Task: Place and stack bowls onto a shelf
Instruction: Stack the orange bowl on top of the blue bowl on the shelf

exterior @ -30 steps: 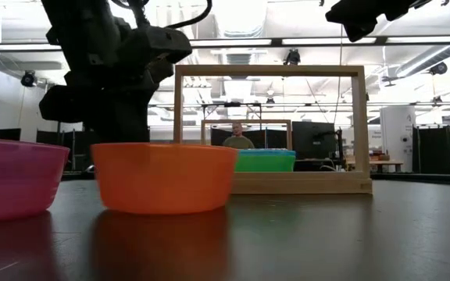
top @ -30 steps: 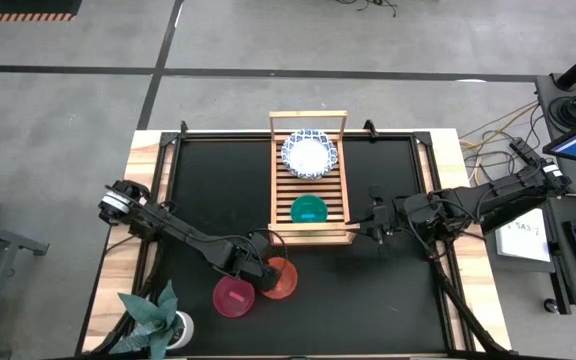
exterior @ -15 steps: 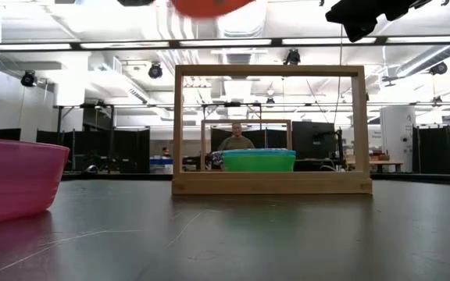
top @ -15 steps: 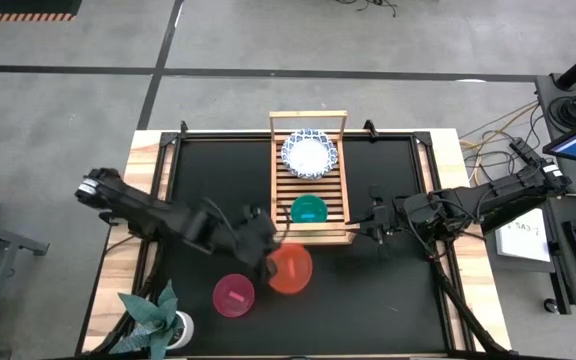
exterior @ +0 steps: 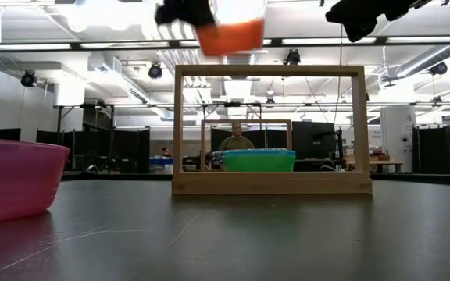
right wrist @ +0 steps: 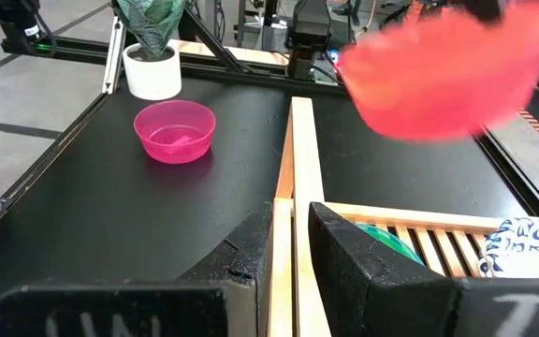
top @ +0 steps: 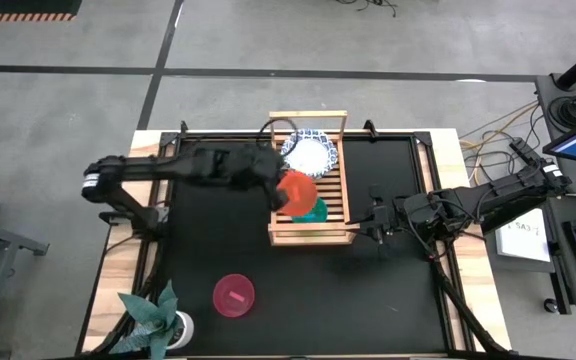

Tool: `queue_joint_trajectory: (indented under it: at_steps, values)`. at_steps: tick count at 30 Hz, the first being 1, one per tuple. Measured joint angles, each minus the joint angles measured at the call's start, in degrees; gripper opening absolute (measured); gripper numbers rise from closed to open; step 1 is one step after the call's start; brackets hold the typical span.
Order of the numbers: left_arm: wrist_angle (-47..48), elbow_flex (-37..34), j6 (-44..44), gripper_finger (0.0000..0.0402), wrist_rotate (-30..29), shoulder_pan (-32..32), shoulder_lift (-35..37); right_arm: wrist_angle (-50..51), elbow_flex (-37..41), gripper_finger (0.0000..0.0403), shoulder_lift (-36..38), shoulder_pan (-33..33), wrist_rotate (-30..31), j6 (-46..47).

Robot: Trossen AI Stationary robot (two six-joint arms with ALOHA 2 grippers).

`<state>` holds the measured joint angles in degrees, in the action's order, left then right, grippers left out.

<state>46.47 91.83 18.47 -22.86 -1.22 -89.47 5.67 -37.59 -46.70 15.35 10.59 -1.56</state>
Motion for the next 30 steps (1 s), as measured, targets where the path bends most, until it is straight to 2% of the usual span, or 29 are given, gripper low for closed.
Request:
queue_joint_trajectory:
  at_steps: [4, 7, 13, 17, 30]
  values:
    - [-0.01, -0.28, -1.25, 0.0000, 4.77, -5.73, -4.00, 0.00, 0.00, 0.0061, 0.00, 0.00, 0.00, -0.06]
    - [-0.36, -0.28, -2.54, 0.0000, 6.84, -7.62, -7.18, 0.02, 0.00, 0.0061, 0.00, 0.00, 0.00, -0.21]
    - [-1.21, -0.07, -4.38, 0.0000, 7.93, -8.30, -11.75, 0.11, 0.00, 0.0061, 0.00, 0.00, 0.00, -0.63]
    - [-1.80, 0.00, -4.02, 0.0000, 10.89, -8.25, -13.90, 0.28, 0.00, 0.0061, 0.00, 0.00, 0.00, -0.63]
    - [-3.81, -0.04, -4.45, 0.0000, 11.91, -8.25, -18.23, 0.64, 0.00, 0.0061, 0.00, 0.00, 0.00, -0.61]
